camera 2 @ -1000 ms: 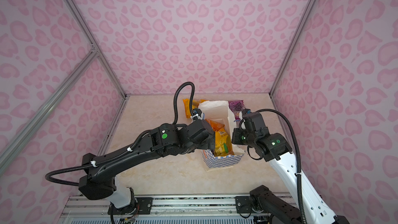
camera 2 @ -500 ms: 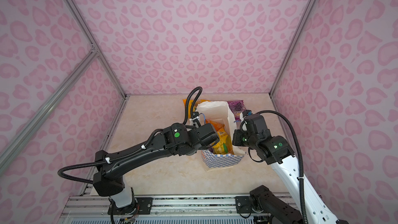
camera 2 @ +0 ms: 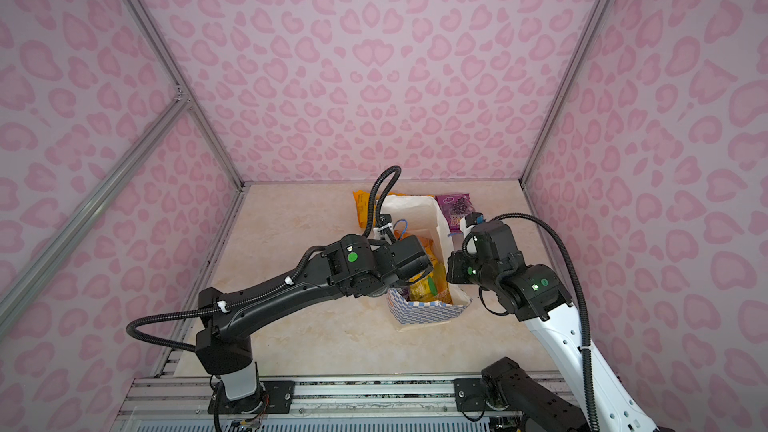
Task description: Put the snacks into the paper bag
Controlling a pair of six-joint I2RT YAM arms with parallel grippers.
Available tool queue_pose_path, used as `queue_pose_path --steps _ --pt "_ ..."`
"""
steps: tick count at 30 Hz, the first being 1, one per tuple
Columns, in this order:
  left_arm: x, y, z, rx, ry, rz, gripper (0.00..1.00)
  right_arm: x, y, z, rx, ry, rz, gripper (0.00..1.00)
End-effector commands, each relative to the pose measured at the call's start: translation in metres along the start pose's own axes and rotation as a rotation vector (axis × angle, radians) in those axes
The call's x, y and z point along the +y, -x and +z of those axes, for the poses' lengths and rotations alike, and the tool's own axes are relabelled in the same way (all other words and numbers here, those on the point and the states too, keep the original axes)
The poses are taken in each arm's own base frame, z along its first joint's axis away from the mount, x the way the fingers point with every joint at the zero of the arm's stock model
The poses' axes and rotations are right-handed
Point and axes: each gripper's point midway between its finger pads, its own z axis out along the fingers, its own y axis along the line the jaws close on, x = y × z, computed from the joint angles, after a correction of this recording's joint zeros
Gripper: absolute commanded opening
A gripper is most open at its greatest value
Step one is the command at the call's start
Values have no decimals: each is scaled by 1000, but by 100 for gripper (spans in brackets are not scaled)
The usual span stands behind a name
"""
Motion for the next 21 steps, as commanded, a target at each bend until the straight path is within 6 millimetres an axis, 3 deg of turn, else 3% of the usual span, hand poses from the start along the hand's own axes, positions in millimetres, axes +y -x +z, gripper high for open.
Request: queue_pose_path --steps 1,6,12,15,21 --pt "5 10 -8 -30 8 18 3 12 2 -7 -6 26 -12 0" --pt "20 24 -21 -54 -1 -1 3 38 15 -16 -42 65 -52 0" --pt "52 56 -58 -140 -57 -46 3 90 40 -26 -81 148 -119 0" --pt "85 66 -69 -173 -23 -67 3 119 53 -28 -100 196 -144 0" --pt "161 68 -74 -184 28 -157 3 173 59 -3 -69 252 -188 0"
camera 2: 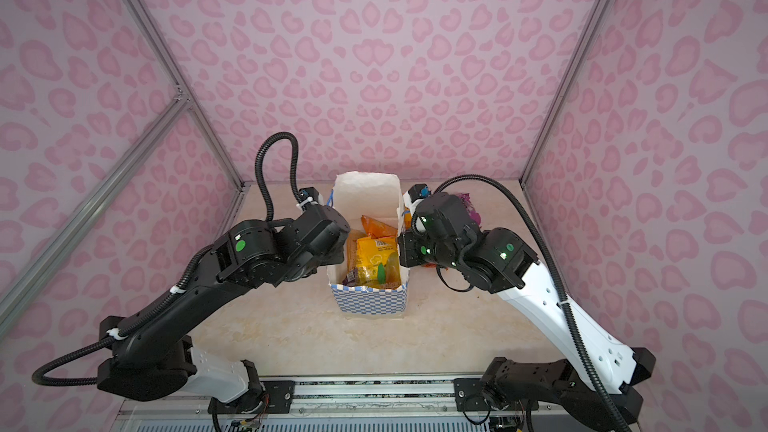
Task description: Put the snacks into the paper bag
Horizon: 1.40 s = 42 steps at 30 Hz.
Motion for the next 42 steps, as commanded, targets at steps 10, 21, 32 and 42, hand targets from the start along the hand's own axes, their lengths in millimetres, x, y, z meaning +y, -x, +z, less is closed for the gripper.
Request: queue_pose_path --steps 10,21,32,42 --pt "111 4 -7 -20 108 -54 3 80 30 77 -13 88 -13 0" --pt "131 -19 35 45 67 -35 3 66 0 120 55 16 52 0" --pt "124 -36 71 41 -80 25 3 42 -29 137 80 -51 111 5" --pt "114 -32 66 -3 -153 40 3 38 -6 109 7 -80 73 87"
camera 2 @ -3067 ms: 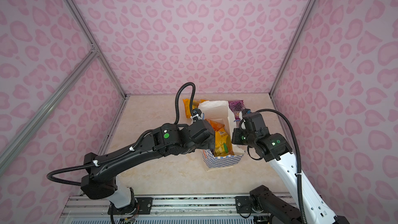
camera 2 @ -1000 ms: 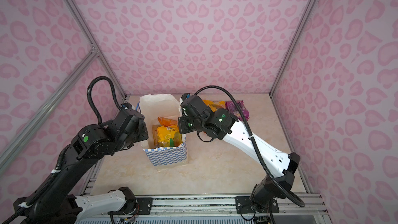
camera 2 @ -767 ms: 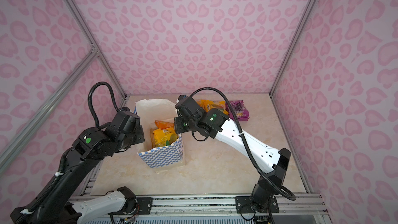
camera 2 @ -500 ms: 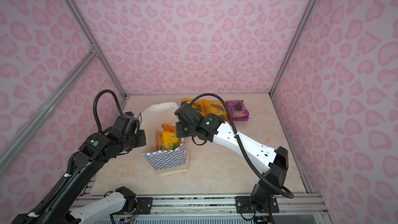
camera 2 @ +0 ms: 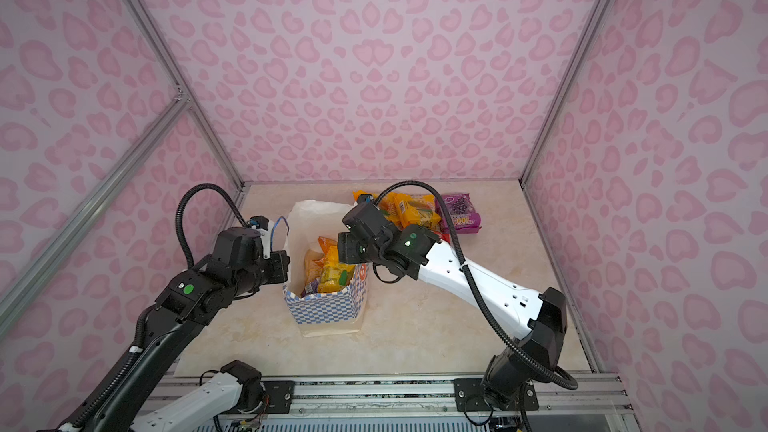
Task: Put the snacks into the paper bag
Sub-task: 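Release the paper bag rim with the right gripper and move toward the red gummy bag, then lower the right gripper and close it on the red gummy bag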
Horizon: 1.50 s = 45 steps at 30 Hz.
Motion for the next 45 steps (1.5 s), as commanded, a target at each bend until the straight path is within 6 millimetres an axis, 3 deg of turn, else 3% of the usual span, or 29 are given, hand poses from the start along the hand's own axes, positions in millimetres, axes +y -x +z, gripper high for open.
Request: queue_pose_path --steps 1,3,7,11,15,19,20,23,27,30,33,37,45 --pt "-7 9 -1 -38 -37 15 3 -6 12 -14 -39 -40 -35 92" --pt "-6 10 -3 -43 -31 1 3 -7 18 -24 -55 -50 -51 98" --pt "-4 11 -6 -49 -21 -20 3 -11 29 -44 -91 -76 -80 98" --pt "-9 11 -9 -45 -47 -35 3 -31 50 -80 -178 -134 -91 98" --pt "-10 11 -13 -32 -51 -58 3 -80 67 -114 -247 -171 -14 98" --pt "2 7 -16 3 26 -140 3 -154 66 -124 -278 -221 132 98" --pt "3 6 -17 13 31 -156 3 -181 54 -116 -255 -257 179 98" --pt "0 2 -18 9 2 -202 3 -238 33 -100 -216 -286 301 94" --pt "6 -1 -20 0 23 -237 3 -280 19 -73 -204 -269 363 94" --pt "3 -5 -21 10 -1 -258 3 -307 8 -40 -162 -232 401 95" --pt "-1 -6 -21 22 -25 -286 3 -324 -3 -6 -94 -202 438 96" --pt "8 -8 -26 0 12 -331 3 -338 -16 35 4 -174 481 95" --pt "14 -12 -28 -16 30 -400 3 -356 -22 99 44 -87 554 89"
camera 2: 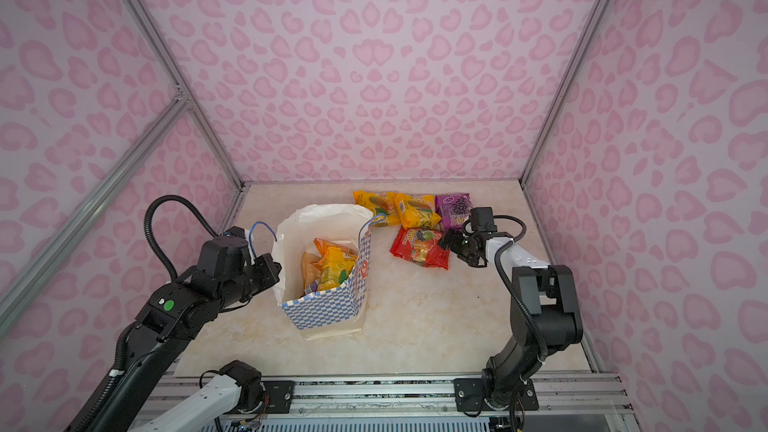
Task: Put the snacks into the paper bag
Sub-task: 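Lower the right gripper and close it on the red gummy bag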
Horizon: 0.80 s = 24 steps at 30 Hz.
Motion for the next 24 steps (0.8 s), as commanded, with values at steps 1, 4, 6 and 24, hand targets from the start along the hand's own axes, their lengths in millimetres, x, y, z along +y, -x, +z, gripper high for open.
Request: queue_pose_path --steps 1,4,6,24 --pt "3 0 -2 -2 13 -40 3 17 15 14 -26 102 7 88" --pt "2 0 -4 -1 9 -42 3 18 14 24 -8 120 23 86" --pt "3 -1 -5 -1 9 -44 3 20 12 28 5 139 27 84" --pt "0 -2 -3 15 2 -31 3 17 -26 67 135 128 39 60"
